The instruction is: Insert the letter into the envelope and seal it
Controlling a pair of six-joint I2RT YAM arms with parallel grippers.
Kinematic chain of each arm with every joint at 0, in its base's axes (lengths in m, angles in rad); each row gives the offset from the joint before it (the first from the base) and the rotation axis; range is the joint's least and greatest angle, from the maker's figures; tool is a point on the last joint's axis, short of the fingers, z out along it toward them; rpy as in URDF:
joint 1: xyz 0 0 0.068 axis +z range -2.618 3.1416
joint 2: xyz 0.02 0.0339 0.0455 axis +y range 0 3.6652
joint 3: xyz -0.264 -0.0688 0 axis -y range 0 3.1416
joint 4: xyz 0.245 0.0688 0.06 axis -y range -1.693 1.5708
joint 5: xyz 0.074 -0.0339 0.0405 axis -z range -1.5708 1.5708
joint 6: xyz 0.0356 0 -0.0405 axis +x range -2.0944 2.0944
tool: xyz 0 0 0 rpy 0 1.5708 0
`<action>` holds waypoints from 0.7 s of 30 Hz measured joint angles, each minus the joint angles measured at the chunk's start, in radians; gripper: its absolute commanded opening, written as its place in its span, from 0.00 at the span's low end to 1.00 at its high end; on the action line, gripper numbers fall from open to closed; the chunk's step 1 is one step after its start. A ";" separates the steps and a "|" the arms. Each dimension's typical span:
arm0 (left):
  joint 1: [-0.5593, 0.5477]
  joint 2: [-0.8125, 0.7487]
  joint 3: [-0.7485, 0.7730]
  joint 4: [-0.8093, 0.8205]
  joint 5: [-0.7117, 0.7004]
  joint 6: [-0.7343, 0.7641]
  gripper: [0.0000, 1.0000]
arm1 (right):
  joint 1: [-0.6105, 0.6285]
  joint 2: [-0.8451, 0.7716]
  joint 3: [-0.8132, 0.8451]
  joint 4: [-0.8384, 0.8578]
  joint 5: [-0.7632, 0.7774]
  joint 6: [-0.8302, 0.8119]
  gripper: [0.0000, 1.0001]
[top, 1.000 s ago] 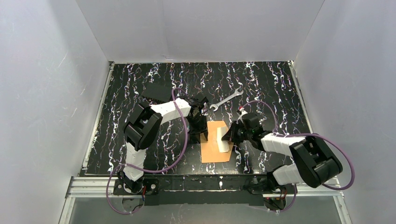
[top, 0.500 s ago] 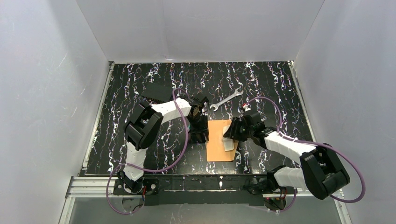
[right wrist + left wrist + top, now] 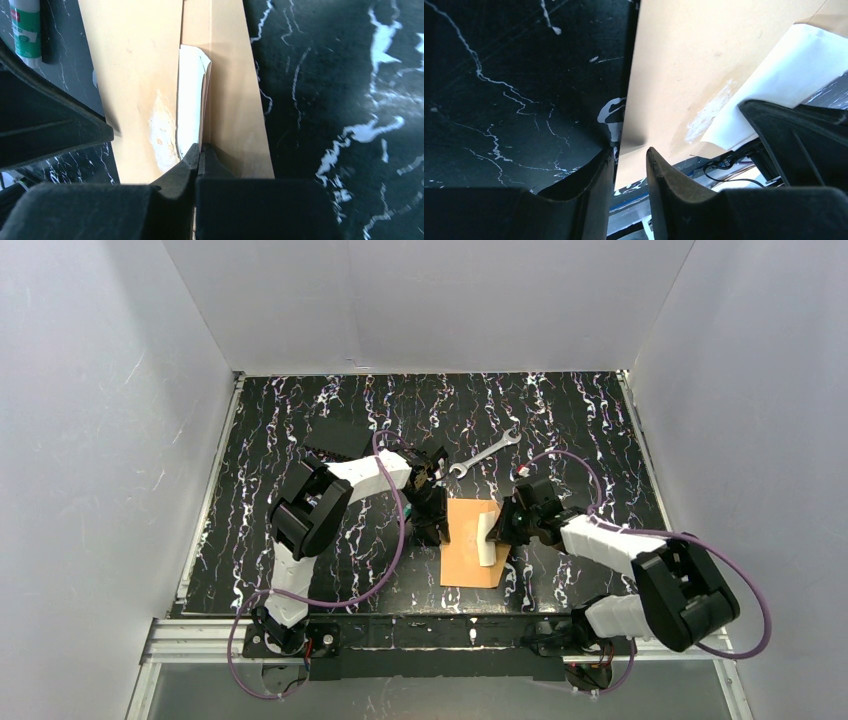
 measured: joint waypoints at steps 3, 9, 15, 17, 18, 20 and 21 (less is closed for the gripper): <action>0.000 0.002 0.000 0.007 0.008 0.001 0.28 | -0.002 0.055 -0.003 0.073 -0.041 0.018 0.01; 0.001 0.002 0.000 0.007 0.010 0.003 0.28 | -0.002 0.107 -0.014 0.196 -0.089 0.058 0.17; 0.003 0.006 0.002 0.002 0.009 0.002 0.27 | -0.001 0.060 -0.004 0.149 -0.077 0.065 0.48; 0.004 0.007 0.003 0.000 0.009 0.001 0.27 | -0.002 0.026 0.005 0.103 -0.061 0.061 0.49; 0.005 0.007 0.003 -0.001 0.009 0.000 0.27 | -0.005 0.010 0.013 0.075 -0.054 0.058 0.49; 0.005 0.008 0.003 -0.002 0.010 0.000 0.27 | -0.008 -0.008 0.034 0.027 -0.039 0.046 0.45; 0.005 0.008 0.003 -0.002 0.010 -0.001 0.26 | -0.008 -0.009 0.044 0.010 -0.034 0.040 0.41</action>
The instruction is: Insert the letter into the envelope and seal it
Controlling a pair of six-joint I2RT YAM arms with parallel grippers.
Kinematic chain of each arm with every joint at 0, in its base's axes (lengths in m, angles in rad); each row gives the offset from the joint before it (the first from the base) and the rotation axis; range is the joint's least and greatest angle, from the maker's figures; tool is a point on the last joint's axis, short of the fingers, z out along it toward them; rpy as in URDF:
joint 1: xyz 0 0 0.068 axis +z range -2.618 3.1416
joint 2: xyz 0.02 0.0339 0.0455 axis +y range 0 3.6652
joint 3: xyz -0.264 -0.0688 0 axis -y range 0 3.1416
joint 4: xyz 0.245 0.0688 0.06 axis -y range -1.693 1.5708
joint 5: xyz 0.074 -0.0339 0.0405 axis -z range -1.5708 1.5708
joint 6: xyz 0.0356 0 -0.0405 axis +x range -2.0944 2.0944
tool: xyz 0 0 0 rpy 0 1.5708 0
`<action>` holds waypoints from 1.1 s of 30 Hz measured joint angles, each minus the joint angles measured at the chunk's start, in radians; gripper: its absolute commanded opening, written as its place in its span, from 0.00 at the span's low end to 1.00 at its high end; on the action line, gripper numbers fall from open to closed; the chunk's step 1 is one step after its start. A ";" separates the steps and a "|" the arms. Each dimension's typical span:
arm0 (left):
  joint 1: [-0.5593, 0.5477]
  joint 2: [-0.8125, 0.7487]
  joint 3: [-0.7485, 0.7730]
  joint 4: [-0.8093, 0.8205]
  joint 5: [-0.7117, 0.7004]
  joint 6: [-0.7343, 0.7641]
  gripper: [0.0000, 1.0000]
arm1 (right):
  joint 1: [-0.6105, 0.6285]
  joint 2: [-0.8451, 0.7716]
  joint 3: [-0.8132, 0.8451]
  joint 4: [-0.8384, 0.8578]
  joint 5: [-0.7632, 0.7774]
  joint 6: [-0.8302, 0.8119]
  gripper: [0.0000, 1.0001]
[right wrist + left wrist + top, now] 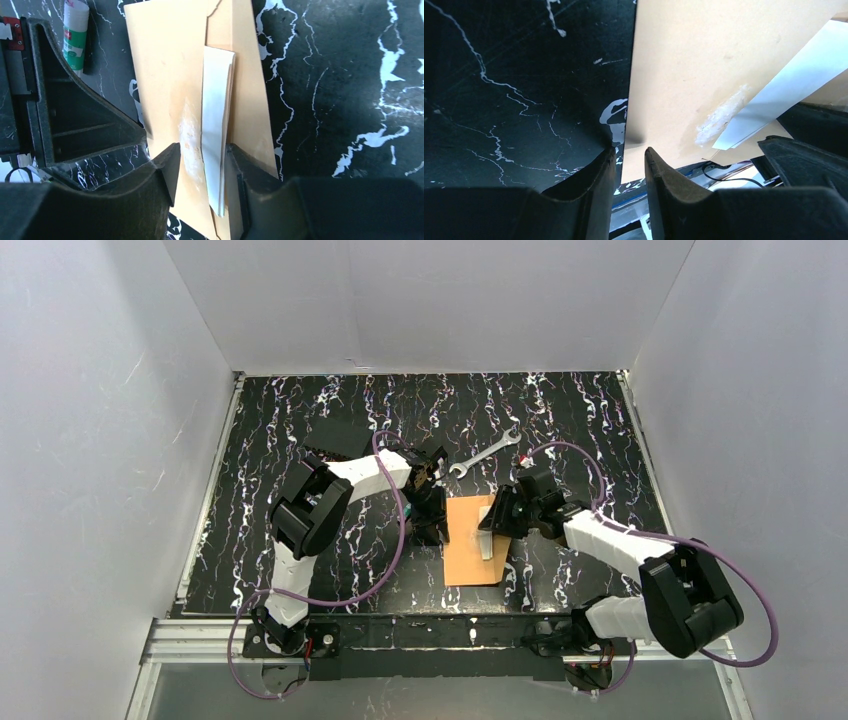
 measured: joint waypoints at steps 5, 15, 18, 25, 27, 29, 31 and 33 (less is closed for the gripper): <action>0.001 0.000 0.000 0.000 0.000 0.001 0.26 | -0.003 0.017 0.051 -0.092 0.022 -0.030 0.19; 0.002 0.003 0.002 -0.003 0.003 0.005 0.28 | -0.005 0.117 0.069 -0.119 0.023 -0.056 0.26; 0.002 0.004 0.004 -0.004 0.007 0.004 0.30 | -0.006 0.117 0.074 -0.115 0.026 -0.059 0.31; 0.002 0.007 0.011 -0.006 0.007 0.005 0.32 | -0.005 0.136 0.082 -0.095 0.023 -0.069 0.24; 0.002 0.010 0.015 -0.011 0.008 0.008 0.33 | -0.005 0.143 0.082 -0.083 0.019 -0.071 0.22; 0.002 0.012 0.019 -0.014 0.008 0.010 0.33 | -0.010 0.150 0.082 -0.068 0.011 -0.071 0.20; 0.002 0.016 0.025 -0.020 0.008 0.013 0.33 | -0.010 0.162 0.082 -0.042 -0.004 -0.071 0.19; 0.002 0.023 0.035 -0.031 0.009 0.018 0.33 | -0.010 0.172 0.082 -0.021 -0.017 -0.071 0.18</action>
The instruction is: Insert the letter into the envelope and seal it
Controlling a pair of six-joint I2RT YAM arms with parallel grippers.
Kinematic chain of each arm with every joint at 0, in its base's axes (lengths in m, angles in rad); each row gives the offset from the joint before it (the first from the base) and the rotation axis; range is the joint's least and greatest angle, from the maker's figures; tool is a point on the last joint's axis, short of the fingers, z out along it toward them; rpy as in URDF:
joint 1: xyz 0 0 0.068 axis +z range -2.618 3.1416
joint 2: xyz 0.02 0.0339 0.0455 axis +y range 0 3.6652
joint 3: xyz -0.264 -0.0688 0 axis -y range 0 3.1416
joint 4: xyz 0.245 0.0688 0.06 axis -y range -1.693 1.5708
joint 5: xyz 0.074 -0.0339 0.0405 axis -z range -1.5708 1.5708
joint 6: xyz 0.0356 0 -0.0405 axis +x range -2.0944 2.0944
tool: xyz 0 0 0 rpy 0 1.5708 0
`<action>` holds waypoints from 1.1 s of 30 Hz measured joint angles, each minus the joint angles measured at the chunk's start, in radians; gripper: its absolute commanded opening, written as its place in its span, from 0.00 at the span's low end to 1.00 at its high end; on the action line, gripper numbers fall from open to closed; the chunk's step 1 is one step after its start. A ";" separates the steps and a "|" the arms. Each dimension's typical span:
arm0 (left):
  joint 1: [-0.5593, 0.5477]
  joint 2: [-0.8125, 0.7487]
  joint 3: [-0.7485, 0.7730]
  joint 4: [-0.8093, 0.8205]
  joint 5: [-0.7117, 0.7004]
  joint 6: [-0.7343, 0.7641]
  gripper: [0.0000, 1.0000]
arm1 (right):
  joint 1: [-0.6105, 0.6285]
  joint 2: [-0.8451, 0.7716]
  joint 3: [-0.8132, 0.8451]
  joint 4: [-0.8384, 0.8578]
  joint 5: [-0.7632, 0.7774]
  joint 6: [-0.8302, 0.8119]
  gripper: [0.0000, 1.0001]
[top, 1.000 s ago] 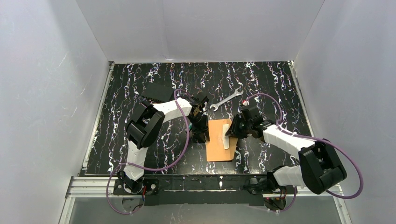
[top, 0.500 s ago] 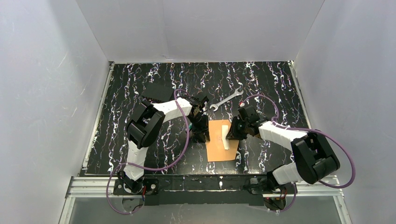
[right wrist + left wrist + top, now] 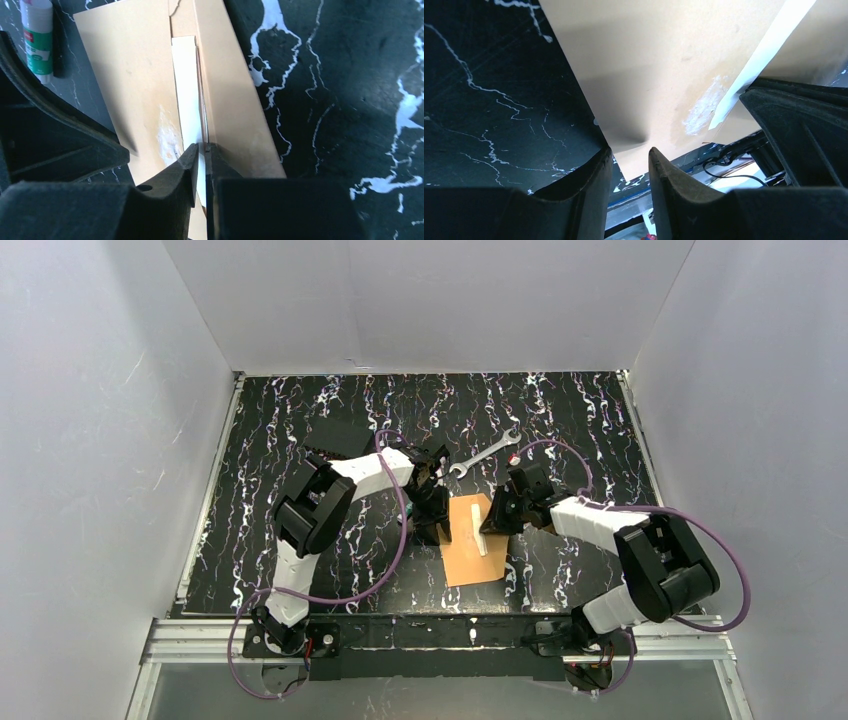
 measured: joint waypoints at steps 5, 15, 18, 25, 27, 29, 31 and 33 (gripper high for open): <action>0.000 0.013 0.020 -0.021 0.002 0.016 0.34 | -0.001 0.024 -0.001 0.051 -0.039 -0.002 0.18; 0.000 0.016 0.028 -0.036 0.002 0.038 0.35 | -0.003 0.045 -0.003 0.104 -0.061 0.000 0.17; 0.000 0.018 0.032 -0.041 0.001 0.044 0.35 | -0.004 0.049 -0.019 0.146 -0.069 0.020 0.17; 0.001 0.024 0.047 -0.060 -0.001 0.060 0.41 | -0.004 0.053 -0.018 0.154 -0.062 0.044 0.21; 0.001 0.024 0.051 -0.063 0.000 0.068 0.45 | 0.000 0.052 0.006 0.101 -0.048 0.037 0.28; 0.001 0.022 0.057 -0.065 -0.004 0.077 0.49 | 0.002 0.043 0.049 0.022 -0.029 0.023 0.35; 0.002 0.011 0.058 -0.066 -0.020 0.093 0.53 | 0.004 0.021 0.101 -0.047 -0.013 0.007 0.38; 0.003 -0.008 0.058 -0.066 -0.058 0.117 0.56 | 0.004 -0.012 0.160 -0.093 -0.007 -0.009 0.40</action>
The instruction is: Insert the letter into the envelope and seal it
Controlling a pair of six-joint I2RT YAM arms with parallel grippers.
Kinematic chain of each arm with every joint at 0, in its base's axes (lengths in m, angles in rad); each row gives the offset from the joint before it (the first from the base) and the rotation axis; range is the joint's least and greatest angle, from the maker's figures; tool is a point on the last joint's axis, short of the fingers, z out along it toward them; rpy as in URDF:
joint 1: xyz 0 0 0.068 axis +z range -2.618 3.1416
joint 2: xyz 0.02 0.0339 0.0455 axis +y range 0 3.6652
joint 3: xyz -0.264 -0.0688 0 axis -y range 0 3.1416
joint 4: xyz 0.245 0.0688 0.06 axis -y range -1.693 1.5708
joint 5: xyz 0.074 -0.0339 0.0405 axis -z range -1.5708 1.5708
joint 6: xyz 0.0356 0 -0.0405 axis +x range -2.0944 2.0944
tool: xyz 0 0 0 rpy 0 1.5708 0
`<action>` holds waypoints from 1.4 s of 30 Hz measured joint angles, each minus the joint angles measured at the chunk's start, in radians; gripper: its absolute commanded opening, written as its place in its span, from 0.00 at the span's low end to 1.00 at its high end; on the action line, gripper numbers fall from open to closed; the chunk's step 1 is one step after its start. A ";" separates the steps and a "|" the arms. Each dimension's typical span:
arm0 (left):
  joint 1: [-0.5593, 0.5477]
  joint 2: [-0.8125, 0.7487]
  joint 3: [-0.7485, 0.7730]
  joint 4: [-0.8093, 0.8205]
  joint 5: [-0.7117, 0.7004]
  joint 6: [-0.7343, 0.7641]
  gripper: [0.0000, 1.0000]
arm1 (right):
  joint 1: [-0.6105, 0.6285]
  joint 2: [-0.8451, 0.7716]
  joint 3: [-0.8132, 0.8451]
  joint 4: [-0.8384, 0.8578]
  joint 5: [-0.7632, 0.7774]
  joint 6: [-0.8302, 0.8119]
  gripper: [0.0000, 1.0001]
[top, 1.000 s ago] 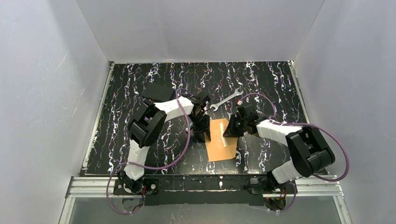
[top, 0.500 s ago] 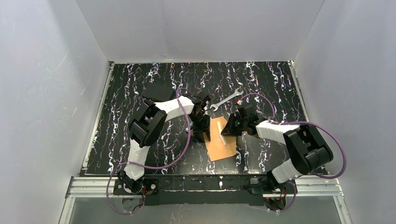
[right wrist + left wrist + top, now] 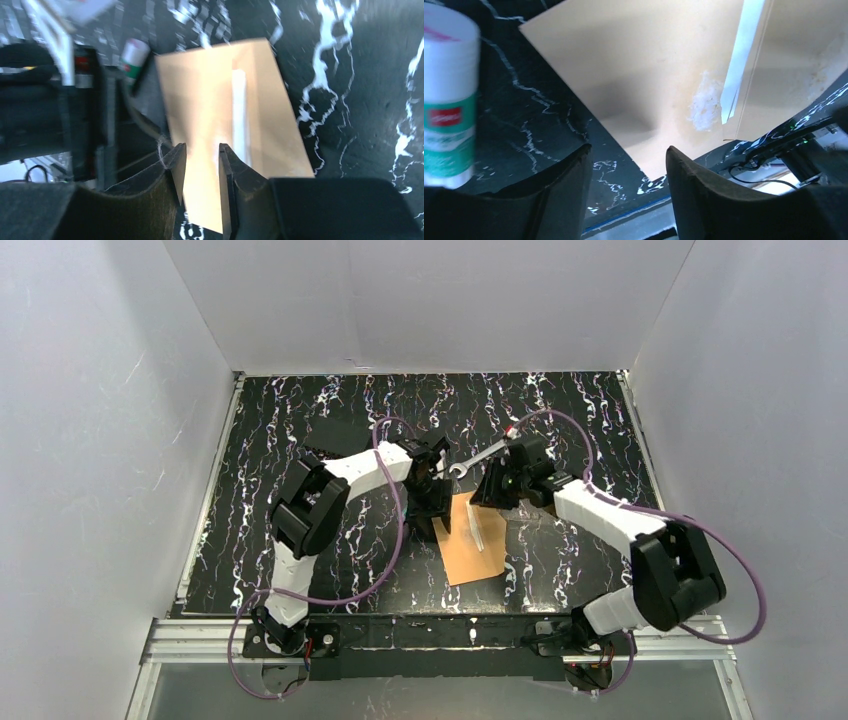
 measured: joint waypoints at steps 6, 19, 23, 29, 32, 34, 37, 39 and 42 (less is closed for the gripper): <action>0.018 -0.140 -0.026 -0.007 -0.098 0.073 0.69 | 0.000 -0.110 0.109 -0.063 0.020 -0.042 0.48; 0.103 -0.217 -0.060 0.001 -0.406 0.241 0.61 | -0.011 -0.123 0.114 -0.213 0.148 -0.116 0.53; 0.107 -0.119 -0.045 0.006 -0.418 0.307 0.57 | -0.011 -0.097 0.115 -0.213 0.148 -0.115 0.53; 0.107 -0.064 -0.030 0.020 -0.364 0.377 0.56 | -0.011 -0.074 0.127 -0.219 0.155 -0.116 0.54; 0.107 -0.064 -0.030 0.031 -0.340 0.395 0.48 | -0.012 -0.068 0.130 -0.226 0.174 -0.116 0.54; 0.107 -0.063 -0.030 0.031 -0.336 0.405 0.44 | -0.013 -0.061 0.130 -0.230 0.183 -0.116 0.54; 0.107 -0.053 -0.030 0.032 -0.342 0.420 0.38 | -0.014 -0.047 0.134 -0.232 0.194 -0.116 0.54; 0.107 -0.050 -0.028 0.031 -0.357 0.423 0.32 | -0.016 -0.042 0.134 -0.233 0.199 -0.116 0.54; 0.107 -0.046 -0.026 0.031 -0.385 0.422 0.20 | -0.021 -0.041 0.134 -0.233 0.206 -0.120 0.54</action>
